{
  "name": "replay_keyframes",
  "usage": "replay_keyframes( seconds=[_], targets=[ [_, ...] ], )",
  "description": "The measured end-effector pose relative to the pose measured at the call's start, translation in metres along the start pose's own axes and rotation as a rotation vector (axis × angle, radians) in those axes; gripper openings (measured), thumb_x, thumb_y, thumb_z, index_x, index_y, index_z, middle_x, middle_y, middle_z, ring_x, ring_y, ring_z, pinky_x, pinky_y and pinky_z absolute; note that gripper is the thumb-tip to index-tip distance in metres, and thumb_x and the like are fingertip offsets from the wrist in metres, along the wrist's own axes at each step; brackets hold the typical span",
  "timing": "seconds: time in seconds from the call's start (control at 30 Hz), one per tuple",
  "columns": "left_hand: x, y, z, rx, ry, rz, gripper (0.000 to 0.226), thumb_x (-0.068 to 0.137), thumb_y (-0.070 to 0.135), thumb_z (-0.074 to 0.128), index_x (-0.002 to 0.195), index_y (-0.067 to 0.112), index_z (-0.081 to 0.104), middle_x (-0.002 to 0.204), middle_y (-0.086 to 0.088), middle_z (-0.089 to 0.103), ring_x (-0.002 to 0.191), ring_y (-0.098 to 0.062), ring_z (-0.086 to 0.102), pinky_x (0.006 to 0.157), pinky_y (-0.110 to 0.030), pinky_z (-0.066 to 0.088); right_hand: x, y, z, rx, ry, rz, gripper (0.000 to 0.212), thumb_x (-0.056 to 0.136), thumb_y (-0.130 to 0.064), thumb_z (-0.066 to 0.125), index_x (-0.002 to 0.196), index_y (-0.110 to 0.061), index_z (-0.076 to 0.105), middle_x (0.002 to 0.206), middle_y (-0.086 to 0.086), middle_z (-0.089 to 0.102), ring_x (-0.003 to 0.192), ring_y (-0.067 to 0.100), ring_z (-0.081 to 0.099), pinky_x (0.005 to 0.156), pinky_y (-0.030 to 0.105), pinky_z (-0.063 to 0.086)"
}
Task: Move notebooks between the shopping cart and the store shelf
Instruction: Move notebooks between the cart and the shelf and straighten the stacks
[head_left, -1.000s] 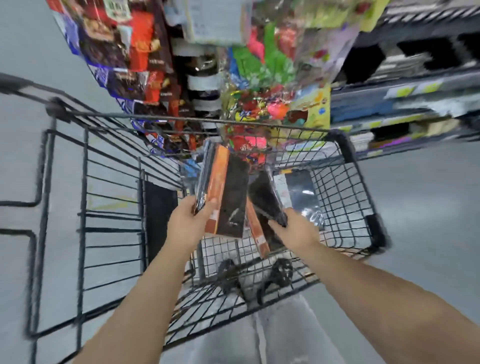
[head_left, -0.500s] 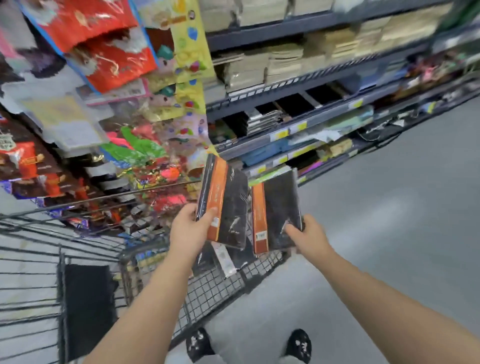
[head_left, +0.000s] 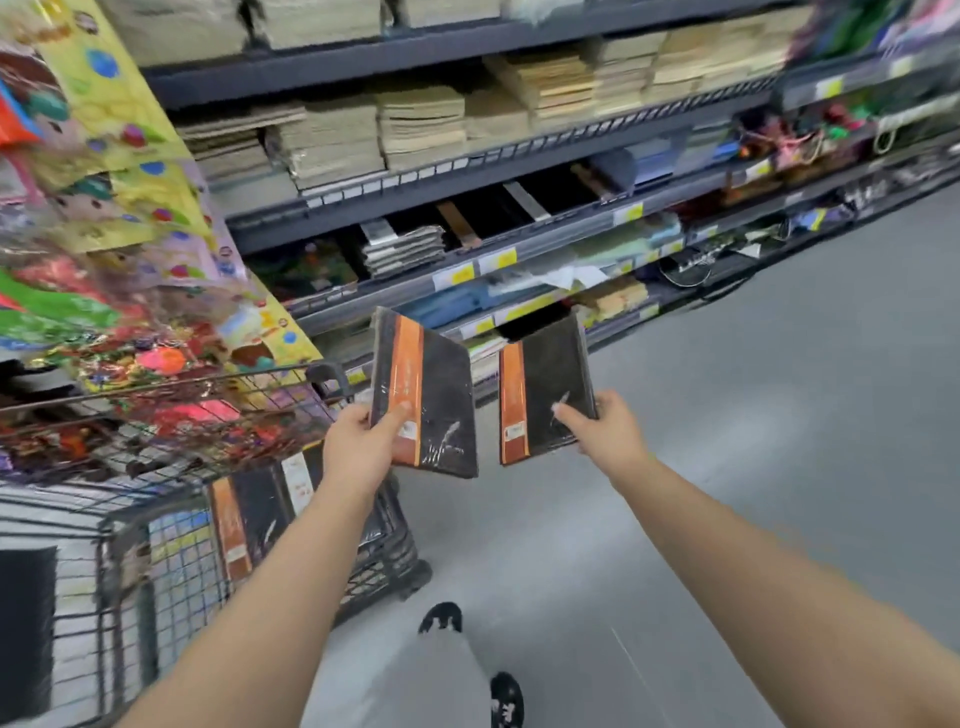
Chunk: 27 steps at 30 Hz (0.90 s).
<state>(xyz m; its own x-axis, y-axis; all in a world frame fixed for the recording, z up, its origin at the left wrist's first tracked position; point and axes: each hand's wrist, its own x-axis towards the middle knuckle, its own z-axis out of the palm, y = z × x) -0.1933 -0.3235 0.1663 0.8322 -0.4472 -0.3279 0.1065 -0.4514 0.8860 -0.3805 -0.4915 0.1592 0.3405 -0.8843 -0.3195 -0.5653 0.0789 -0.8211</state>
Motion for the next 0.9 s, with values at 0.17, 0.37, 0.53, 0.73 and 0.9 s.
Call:
replay_keyframes(
  seconds=[0.17, 0.37, 0.53, 0.73, 0.9],
  targets=[
    [0.033, 0.009, 0.041, -0.013, 0.023, -0.072, 0.028, 0.071, 0.043, 0.068, 0.072, 0.015, 0.067, 0.075, -0.009, 0.070, 0.069, -0.027, 0.067, 0.071, -0.042, 0.054, 0.060, -0.008, -0.013, 0.056, -0.027, 0.006, 0.017, 0.089, -0.028, 0.064, 0.079, -0.020, 0.051, 0.075, -0.001, 0.060, 0.067, 0.014, 0.057, 0.056, 0.019, 0.048],
    [0.089, 0.023, 0.104, -0.092, 0.042, -0.173, 0.011, 0.086, 0.027, 0.067, 0.083, 0.017, 0.065, 0.077, -0.004, 0.066, 0.064, -0.018, 0.063, 0.071, -0.037, 0.055, 0.144, -0.023, -0.021, 0.088, -0.060, 0.010, 0.024, 0.086, -0.026, 0.066, 0.096, -0.005, 0.064, 0.084, 0.005, 0.068, 0.071, 0.016, 0.062, 0.061, 0.022, 0.047],
    [0.131, 0.042, 0.135, 0.072, 0.057, -0.160, 0.020, 0.086, 0.031, 0.067, 0.074, 0.016, 0.062, 0.073, -0.004, 0.062, 0.073, -0.025, 0.061, 0.072, -0.036, 0.051, 0.202, -0.036, -0.031, 0.172, -0.115, 0.031, 0.014, 0.087, -0.021, 0.066, 0.076, -0.022, 0.058, 0.074, -0.004, 0.063, 0.064, 0.006, 0.056, 0.056, 0.018, 0.044],
    [0.176, 0.052, 0.150, 0.348, 0.065, -0.138, 0.028, 0.085, 0.038, 0.066, 0.087, 0.010, 0.065, 0.080, -0.008, 0.064, 0.083, -0.029, 0.063, 0.073, -0.035, 0.046, 0.264, -0.048, -0.025, 0.359, -0.166, 0.201, 0.013, 0.086, -0.024, 0.069, 0.078, -0.022, 0.059, 0.078, -0.003, 0.062, 0.072, 0.012, 0.054, 0.061, 0.024, 0.040],
    [0.209, 0.057, 0.169, 0.651, 0.056, -0.006, 0.033, 0.086, 0.046, 0.062, 0.091, 0.014, 0.064, 0.086, -0.006, 0.060, 0.089, -0.027, 0.058, 0.067, -0.032, 0.039, 0.323, -0.065, -0.012, 0.345, -0.305, 0.197, 0.010, 0.086, -0.026, 0.069, 0.092, -0.019, 0.064, 0.097, 0.003, 0.064, 0.076, 0.013, 0.057, 0.061, 0.019, 0.044]
  ],
)
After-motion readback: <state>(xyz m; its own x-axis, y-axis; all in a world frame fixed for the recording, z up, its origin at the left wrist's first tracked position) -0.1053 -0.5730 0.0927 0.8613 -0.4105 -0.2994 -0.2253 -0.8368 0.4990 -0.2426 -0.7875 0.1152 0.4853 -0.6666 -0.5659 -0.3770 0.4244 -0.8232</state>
